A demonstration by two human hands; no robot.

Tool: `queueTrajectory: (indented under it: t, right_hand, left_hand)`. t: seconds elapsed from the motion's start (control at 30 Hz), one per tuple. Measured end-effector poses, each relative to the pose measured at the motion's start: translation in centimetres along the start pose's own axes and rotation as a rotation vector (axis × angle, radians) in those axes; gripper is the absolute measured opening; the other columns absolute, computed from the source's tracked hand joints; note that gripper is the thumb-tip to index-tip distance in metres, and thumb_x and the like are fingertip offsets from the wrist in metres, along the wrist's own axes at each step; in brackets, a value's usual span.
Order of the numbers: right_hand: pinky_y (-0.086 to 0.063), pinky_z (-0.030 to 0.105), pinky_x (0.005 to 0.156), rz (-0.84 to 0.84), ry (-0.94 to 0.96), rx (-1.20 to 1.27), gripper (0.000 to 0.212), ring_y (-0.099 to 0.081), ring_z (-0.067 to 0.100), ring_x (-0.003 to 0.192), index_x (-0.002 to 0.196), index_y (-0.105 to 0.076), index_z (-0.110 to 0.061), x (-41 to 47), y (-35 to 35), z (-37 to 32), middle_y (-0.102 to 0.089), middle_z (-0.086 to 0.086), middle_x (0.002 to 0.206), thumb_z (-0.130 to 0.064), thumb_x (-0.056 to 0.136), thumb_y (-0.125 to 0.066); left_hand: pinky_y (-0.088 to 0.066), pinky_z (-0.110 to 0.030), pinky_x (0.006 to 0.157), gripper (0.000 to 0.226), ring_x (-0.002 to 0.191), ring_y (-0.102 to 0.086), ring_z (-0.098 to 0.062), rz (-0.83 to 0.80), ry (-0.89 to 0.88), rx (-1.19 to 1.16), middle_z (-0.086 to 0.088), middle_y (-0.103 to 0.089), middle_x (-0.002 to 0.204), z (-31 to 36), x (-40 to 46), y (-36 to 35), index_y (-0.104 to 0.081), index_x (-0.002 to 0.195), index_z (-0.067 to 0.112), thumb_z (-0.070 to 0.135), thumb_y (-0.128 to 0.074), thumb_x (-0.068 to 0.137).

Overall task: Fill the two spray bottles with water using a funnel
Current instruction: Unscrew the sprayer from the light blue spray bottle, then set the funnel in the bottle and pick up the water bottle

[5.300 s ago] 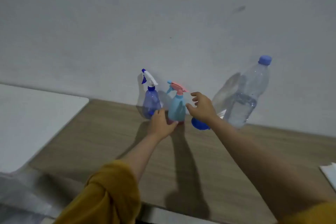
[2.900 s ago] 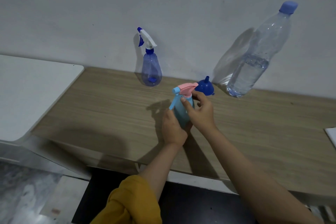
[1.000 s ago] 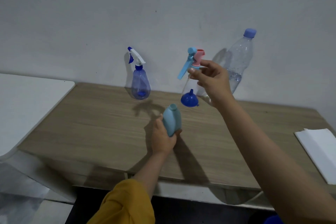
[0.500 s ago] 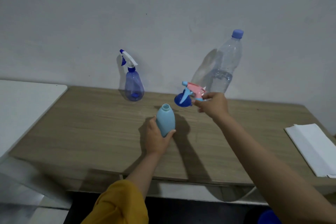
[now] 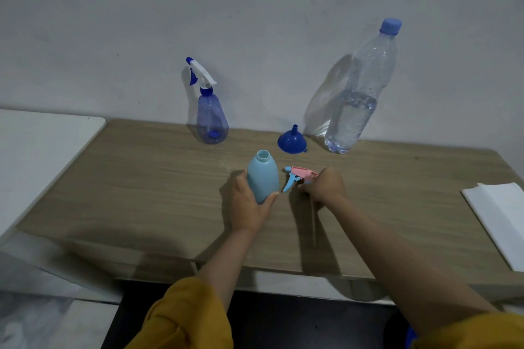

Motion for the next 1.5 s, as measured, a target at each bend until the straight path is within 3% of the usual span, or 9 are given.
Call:
queueTrajectory:
  t: [0.13,0.27,0.4,0.53,0.63,0.8,1.0,1.3,1.5]
  right_hand:
    - [-0.055,0.034,0.06,-0.026,0.034,-0.025,0.025,-0.065,0.021,0.069,0.08,-0.058,-0.01,0.4,-0.4,0.3,-0.065,0.009,0.075,-0.029,0.079,-0.075]
    - [-0.03,0.024,0.045,-0.024,0.098,-0.135,0.038,-0.043,0.011,0.052,0.064,-0.046,-0.015,0.3,0.4,0.4,-0.046,0.0,0.059,-0.037,0.083,-0.07]
    - [-0.03,0.027,0.047,0.048,0.211,-0.322,0.051,-0.042,0.014,0.052,0.063,-0.046,-0.011,0.8,2.7,-0.8,-0.044,0.0,0.057,-0.055,0.083,-0.064]
    - [-0.046,0.031,0.07,0.088,0.501,-0.481,0.033,-0.062,0.025,0.088,0.107,-0.062,-0.002,2.4,4.4,-3.6,-0.067,0.009,0.095,-0.029,0.088,-0.064]
    - [-0.049,0.034,0.077,0.062,0.698,-0.617,0.031,-0.06,0.027,0.098,0.114,-0.061,-0.008,4.6,4.5,-6.2,-0.064,0.009,0.106,-0.022,0.086,-0.061]
    - [-0.041,0.043,0.098,-0.013,0.939,-1.082,0.057,-0.044,0.029,0.12,0.136,-0.046,-0.018,8.0,2.9,-9.8,-0.048,0.009,0.13,-0.021,0.083,-0.065]
    - [-0.04,0.045,0.099,-0.06,0.958,-1.431,0.073,-0.037,0.03,0.128,0.142,-0.037,-0.026,10.2,0.2,-11.6,-0.04,0.01,0.137,-0.026,0.078,-0.073]
    - [-0.043,0.043,0.092,-0.157,0.927,-1.495,0.068,-0.048,0.029,0.12,0.139,-0.04,-0.028,12.2,-1.2,-12.1,-0.05,0.009,0.13,-0.029,0.079,-0.073]
    - [-0.043,0.04,0.086,-0.18,0.937,-1.123,0.075,-0.05,0.031,0.114,0.135,-0.042,-0.024,11.4,0.9,-13.5,-0.055,0.01,0.124,-0.037,0.071,-0.079]
  left_hand:
    - [-0.037,-0.023,0.071,0.081,0.107,-0.051,-0.02,-0.006,0.01,-0.004,-0.007,-0.05,0.124,0.0,0.0,-0.1,-0.039,0.129,0.009,0.038,-0.082,0.066]
    - [-0.036,-0.022,0.073,0.081,0.109,-0.048,-0.019,-0.011,0.012,-0.002,-0.008,-0.049,0.125,-0.1,0.1,-0.1,-0.039,0.129,0.009,0.037,-0.082,0.067]
    - [-0.036,-0.021,0.072,0.081,0.109,-0.048,-0.018,-0.012,-0.002,0.002,-0.007,-0.048,0.127,-0.2,0.1,-0.2,-0.038,0.13,0.009,0.037,-0.081,0.067]
    - [-0.039,-0.022,0.073,0.083,0.11,-0.05,-0.018,-0.002,-0.004,0.005,-0.007,-0.047,0.129,-0.4,0.1,-0.4,-0.036,0.132,0.01,0.039,-0.081,0.067]
    - [-0.04,-0.022,0.075,0.085,0.112,-0.049,-0.017,-0.003,0.005,0.012,-0.007,-0.046,0.13,-0.6,0.1,-0.5,-0.036,0.132,0.01,0.039,-0.081,0.067]
    - [-0.04,-0.021,0.076,0.086,0.111,-0.05,-0.017,-0.002,0.02,-0.001,-0.006,-0.048,0.129,-0.5,0.2,-0.5,-0.036,0.133,0.009,0.039,-0.082,0.067]
    - [-0.045,-0.03,0.079,0.088,0.107,-0.053,-0.024,0.033,0.025,0.043,-0.009,-0.052,0.12,-0.9,0.4,-0.8,-0.04,0.13,0.007,0.042,-0.083,0.063]
    - [-0.051,-0.036,0.082,0.092,0.108,-0.054,-0.021,0.054,0.029,0.058,-0.005,-0.05,0.123,-1.4,0.5,-1.2,-0.037,0.132,0.011,0.048,-0.082,0.061]
    - [-0.052,-0.035,0.082,0.091,0.108,-0.053,-0.018,0.044,0.028,0.037,-0.003,-0.048,0.124,-1.5,0.5,-1.3,-0.036,0.132,0.013,0.049,-0.081,0.062]
Point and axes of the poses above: each hand's wrist, its own x-axis towards the middle knuckle, its own y-axis out of the back of the hand, z = x × y, the point moved 3 cm from there along x, towards the middle knuckle
